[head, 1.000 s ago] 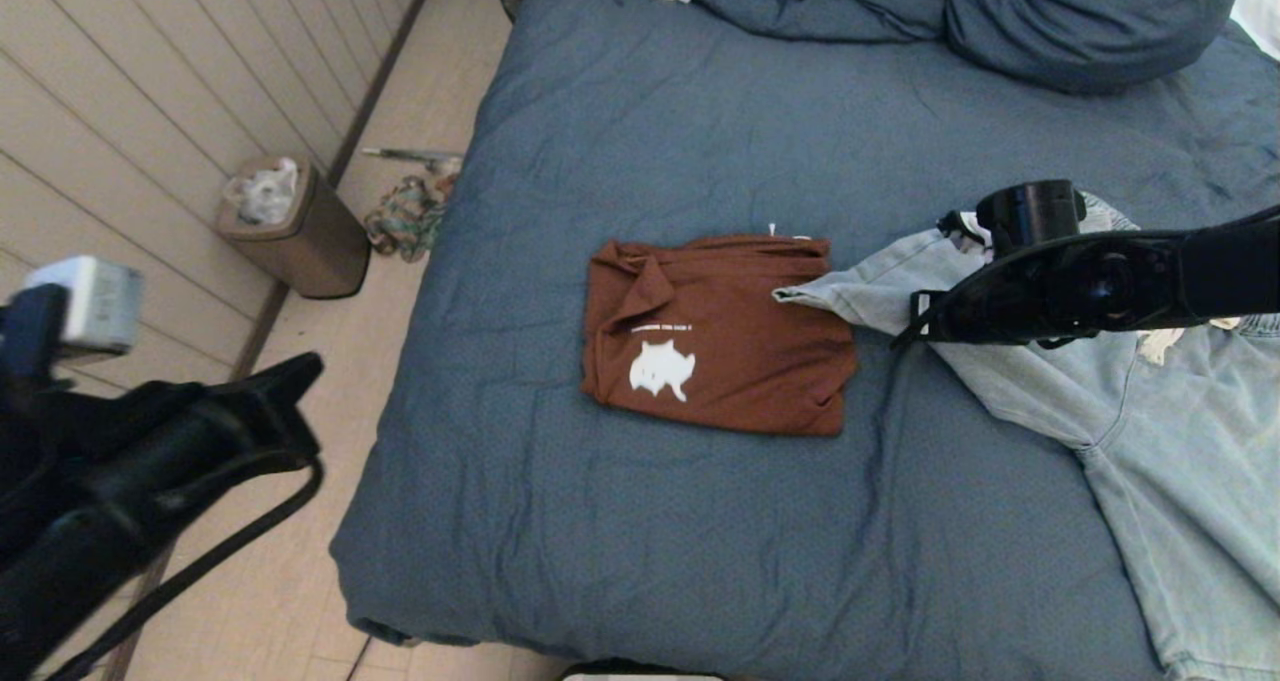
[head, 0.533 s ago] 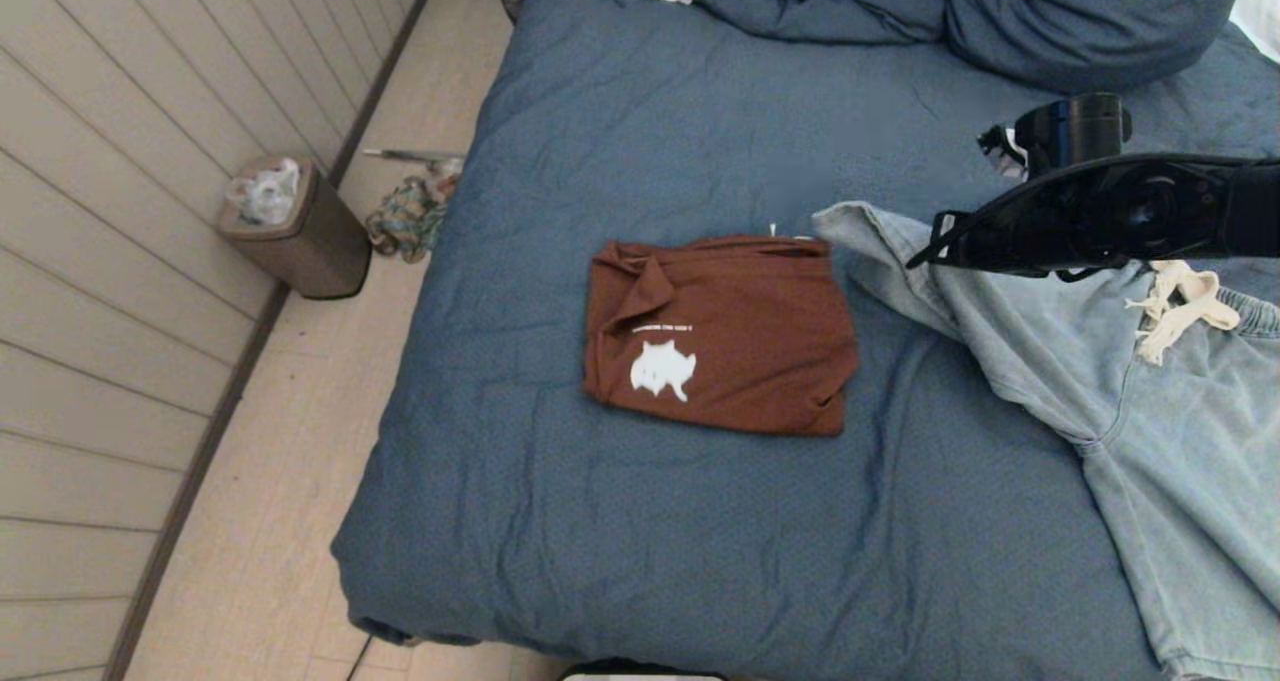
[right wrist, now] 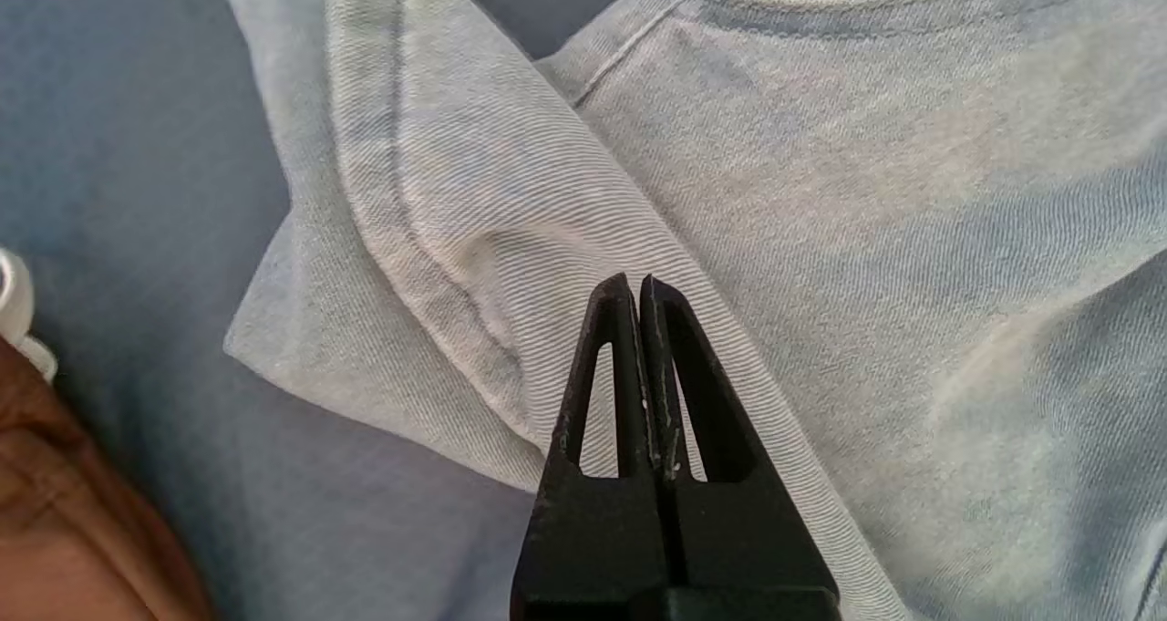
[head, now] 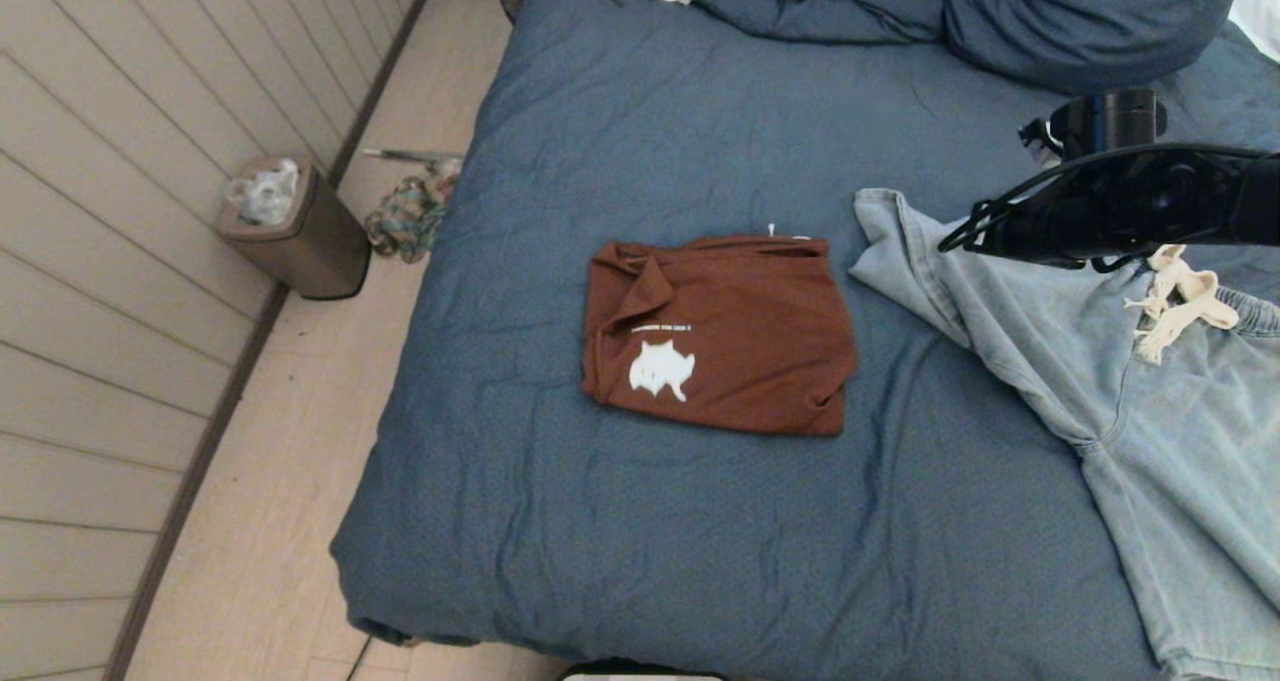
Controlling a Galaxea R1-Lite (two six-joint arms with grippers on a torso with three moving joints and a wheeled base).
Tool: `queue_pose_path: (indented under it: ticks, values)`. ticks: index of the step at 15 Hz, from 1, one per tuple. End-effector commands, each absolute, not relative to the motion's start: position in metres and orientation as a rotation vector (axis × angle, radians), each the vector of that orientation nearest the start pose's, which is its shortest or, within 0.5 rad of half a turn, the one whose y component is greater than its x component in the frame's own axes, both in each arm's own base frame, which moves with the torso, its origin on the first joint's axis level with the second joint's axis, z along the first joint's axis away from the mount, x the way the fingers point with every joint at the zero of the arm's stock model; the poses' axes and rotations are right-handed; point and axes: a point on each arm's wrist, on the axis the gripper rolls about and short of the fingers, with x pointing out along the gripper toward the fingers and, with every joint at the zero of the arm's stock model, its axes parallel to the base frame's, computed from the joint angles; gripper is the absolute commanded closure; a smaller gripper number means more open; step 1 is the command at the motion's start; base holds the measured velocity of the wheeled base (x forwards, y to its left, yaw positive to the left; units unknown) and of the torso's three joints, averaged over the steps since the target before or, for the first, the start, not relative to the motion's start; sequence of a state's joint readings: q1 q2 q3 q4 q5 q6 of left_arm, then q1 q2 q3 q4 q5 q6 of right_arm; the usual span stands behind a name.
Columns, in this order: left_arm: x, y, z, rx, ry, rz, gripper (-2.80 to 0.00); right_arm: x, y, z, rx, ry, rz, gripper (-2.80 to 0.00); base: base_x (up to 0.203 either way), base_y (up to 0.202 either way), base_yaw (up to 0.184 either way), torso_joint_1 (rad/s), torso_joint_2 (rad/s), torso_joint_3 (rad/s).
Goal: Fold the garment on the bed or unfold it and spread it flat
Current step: Unford the blue shorts
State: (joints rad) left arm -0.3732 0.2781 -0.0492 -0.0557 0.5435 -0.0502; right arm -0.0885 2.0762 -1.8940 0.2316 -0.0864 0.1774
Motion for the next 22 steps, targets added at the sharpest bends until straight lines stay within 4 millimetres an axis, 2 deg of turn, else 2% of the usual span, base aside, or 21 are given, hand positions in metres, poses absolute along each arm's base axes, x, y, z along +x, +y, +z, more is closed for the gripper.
queue_pose_path:
  ticks: [1,3,5,8,9,11,14,17,20,22]
  values:
    - [0.003,0.012,0.100,0.023,0.065,0.250,0.00,0.423,-0.040,0.262,0.184,0.403,-0.211,0.00,0.000,0.000,0.000,0.000,0.00,0.000]
    - [0.002,0.014,0.100,-0.066,0.039,0.339,0.00,0.423,-0.039,0.262,0.191,0.405,-0.210,0.00,0.000,0.000,0.000,0.000,0.00,0.000]
    - [0.002,0.014,0.097,-0.063,0.069,0.327,0.00,0.423,-0.037,0.259,0.191,0.414,-0.204,0.00,0.000,0.000,0.000,0.000,0.00,0.000]
    - [0.003,0.011,0.096,0.132,0.126,0.180,0.00,0.418,-0.029,0.259,0.185,0.426,-0.186,0.00,0.000,0.000,0.000,0.000,0.00,0.000]
    - [0.002,0.010,0.095,0.151,0.153,0.129,0.00,0.416,-0.026,0.260,0.182,0.431,-0.180,0.00,0.000,0.000,0.000,0.000,0.00,0.000]
    - [0.001,0.008,0.094,0.114,0.190,0.040,0.00,0.410,-0.015,0.259,0.163,0.455,-0.152,0.00,0.000,0.000,0.000,0.000,0.00,0.000]
    - [-0.001,0.008,0.093,0.054,0.247,0.015,0.00,0.407,0.004,0.250,0.129,0.502,-0.106,0.00,0.000,0.000,0.000,0.000,0.00,0.000]
    - [-0.001,0.008,0.093,0.045,0.237,0.115,0.00,0.404,0.009,0.248,0.121,0.511,-0.093,0.00,0.000,0.000,0.000,0.000,0.00,0.000]
    - [0.002,0.008,0.101,-0.002,0.069,0.221,0.00,0.407,0.014,0.244,0.122,0.519,-0.082,0.00,0.000,0.000,0.000,0.000,0.00,0.000]
    - [0.001,0.010,0.098,-0.013,0.083,0.320,0.00,0.405,0.015,0.243,0.119,0.525,-0.078,0.00,0.000,0.000,0.000,0.000,0.00,0.000]
